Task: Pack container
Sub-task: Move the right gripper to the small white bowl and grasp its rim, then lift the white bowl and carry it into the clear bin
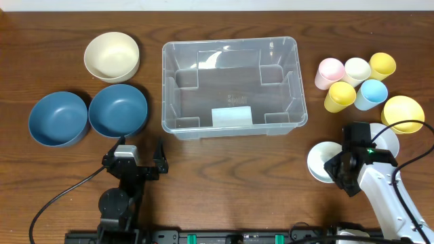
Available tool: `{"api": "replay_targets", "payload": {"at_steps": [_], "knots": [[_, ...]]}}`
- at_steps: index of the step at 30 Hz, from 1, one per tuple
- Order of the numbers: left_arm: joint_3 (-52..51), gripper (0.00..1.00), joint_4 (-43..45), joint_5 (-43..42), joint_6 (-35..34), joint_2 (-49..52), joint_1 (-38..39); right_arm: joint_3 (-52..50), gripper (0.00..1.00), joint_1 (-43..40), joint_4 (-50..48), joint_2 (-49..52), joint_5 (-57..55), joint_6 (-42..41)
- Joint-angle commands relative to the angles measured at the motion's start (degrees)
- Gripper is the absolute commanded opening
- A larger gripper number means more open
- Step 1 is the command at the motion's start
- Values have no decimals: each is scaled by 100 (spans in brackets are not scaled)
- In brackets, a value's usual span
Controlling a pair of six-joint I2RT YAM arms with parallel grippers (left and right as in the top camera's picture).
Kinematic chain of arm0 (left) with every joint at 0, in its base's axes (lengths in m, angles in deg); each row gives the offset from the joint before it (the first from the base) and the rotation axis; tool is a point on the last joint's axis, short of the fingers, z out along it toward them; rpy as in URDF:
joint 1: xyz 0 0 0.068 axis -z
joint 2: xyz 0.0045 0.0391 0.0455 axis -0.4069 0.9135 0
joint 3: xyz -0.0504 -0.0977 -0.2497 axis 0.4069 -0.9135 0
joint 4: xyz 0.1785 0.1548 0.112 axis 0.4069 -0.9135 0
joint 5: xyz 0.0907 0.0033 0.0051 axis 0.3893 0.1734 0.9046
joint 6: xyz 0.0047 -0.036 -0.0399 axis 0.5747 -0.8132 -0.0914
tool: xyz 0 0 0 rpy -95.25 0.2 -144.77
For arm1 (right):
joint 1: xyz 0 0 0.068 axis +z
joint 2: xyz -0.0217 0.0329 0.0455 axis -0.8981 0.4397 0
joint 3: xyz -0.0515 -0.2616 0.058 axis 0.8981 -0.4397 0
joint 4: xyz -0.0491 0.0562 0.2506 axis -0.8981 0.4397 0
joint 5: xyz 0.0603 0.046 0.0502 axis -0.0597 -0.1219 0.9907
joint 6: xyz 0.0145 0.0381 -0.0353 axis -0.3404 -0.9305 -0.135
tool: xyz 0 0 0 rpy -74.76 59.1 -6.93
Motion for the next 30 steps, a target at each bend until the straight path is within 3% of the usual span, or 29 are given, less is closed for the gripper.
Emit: {"api": "replay_targets", "payload": {"at_steps": [1, 7, 17, 23, 30], "knots": [[-101, 98, -214, 114, 76, -26, -28, -59, 1, -44, 57, 105, 33, 245], [-101, 98, -216, 114, 76, -26, -28, 505, 1, -44, 496, -120, 254, 837], [-101, 98, -214, 114, 76, -26, -28, 2363, 1, -37, 1545, -997, 605, 2227], [-101, 98, -216, 114, 76, -26, -28, 3167, 1, 76, 1346, -1285, 1735, 3386], [-101, 98, -214, 114, 76, -26, -28, 3416, 1, 988, 219, -1073, 1884, 3320]]}}
